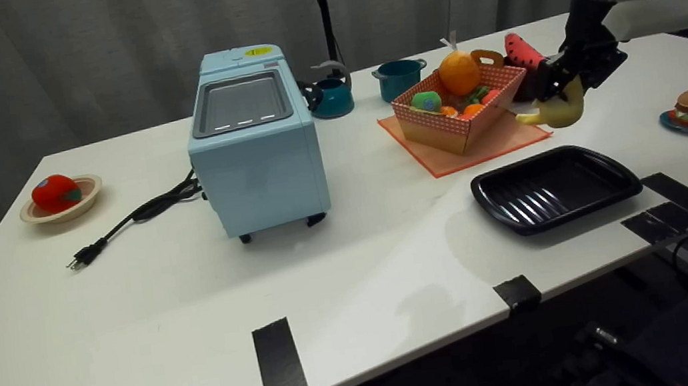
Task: Put the banana plushy on the black tray
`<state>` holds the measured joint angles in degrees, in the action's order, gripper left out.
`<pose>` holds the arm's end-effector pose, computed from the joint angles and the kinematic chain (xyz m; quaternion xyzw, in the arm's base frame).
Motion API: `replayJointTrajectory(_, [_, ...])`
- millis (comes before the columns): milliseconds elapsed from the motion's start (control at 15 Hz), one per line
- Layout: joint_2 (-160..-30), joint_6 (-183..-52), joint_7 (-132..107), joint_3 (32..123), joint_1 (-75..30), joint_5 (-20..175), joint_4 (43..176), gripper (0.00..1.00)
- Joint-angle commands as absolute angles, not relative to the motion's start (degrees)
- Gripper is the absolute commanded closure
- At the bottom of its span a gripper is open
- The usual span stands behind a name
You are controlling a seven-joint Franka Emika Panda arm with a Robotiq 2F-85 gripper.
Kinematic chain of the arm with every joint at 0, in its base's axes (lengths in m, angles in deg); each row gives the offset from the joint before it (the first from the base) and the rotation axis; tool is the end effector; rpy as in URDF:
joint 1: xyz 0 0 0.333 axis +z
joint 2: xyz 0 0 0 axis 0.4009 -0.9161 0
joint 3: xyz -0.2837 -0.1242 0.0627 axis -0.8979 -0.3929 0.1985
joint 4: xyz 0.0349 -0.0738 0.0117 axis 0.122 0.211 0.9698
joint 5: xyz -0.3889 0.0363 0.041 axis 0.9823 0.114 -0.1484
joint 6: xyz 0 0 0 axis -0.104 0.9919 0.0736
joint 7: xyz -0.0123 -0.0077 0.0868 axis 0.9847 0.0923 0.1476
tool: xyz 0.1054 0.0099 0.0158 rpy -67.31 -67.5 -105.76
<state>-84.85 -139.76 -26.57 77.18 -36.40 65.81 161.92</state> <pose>0.4483 -0.1461 0.2433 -0.9897 0.1311 -0.0547 0.0164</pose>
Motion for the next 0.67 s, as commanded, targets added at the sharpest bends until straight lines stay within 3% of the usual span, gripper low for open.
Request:
replayJointTrajectory(0, [-85.1,-142.0,-24.1,75.8,-34.7,68.6,163.4,0.98])
replayJointTrajectory(400, [-86.7,-141.4,-22.2,75.9,-33.8,70.5,163.3,0.98])
replayJointTrajectory(533, [-86.8,-141.0,-21.9,75.7,-33.6,70.8,163.2,0.66])
replayJointTrajectory(600, [-86.8,-140.9,-22.0,75.7,-33.6,70.8,163.1,0.59])
